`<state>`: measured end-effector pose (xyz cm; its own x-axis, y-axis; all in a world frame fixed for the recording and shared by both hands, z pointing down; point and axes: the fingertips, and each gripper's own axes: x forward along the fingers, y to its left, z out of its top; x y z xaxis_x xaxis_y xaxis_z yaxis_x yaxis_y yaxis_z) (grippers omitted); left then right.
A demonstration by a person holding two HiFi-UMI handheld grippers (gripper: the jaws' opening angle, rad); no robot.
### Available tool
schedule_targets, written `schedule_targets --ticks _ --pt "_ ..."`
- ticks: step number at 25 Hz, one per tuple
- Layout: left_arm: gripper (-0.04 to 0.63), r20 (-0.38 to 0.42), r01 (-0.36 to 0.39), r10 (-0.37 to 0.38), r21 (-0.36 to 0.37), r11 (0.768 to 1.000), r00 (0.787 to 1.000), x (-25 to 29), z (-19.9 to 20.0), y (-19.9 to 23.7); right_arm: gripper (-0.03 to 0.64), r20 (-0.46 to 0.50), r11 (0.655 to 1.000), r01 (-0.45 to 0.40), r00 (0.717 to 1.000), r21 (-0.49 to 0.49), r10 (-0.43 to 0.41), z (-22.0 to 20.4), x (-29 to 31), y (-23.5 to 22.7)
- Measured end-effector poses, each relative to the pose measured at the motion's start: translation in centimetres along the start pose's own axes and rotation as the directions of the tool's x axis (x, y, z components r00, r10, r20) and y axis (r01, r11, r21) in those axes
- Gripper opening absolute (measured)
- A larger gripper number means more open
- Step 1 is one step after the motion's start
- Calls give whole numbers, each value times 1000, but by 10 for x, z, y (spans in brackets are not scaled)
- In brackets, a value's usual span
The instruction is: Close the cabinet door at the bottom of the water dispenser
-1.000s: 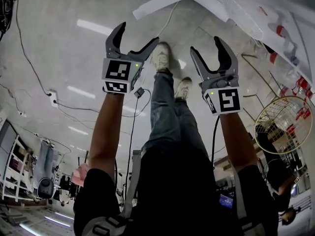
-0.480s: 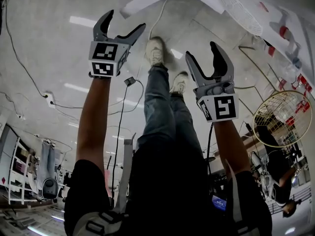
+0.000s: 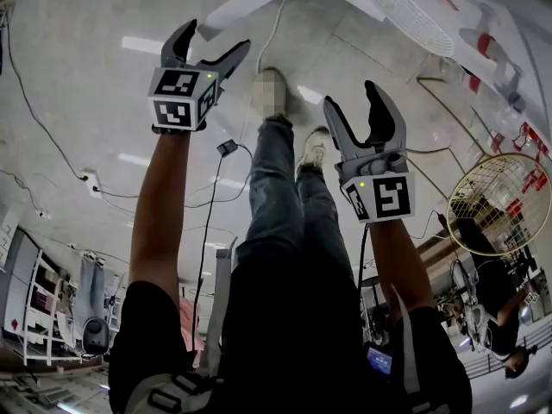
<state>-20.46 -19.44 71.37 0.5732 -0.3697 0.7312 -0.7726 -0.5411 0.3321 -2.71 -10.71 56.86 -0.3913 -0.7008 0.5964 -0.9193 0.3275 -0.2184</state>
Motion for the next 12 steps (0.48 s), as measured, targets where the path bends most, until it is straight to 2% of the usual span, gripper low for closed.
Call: schedule_targets --ticks 12 --pt "465 -82 -4 6 19 1000 997 0 -24 -36 275 45 997 41 998 68 -44 -5 -32 -5"
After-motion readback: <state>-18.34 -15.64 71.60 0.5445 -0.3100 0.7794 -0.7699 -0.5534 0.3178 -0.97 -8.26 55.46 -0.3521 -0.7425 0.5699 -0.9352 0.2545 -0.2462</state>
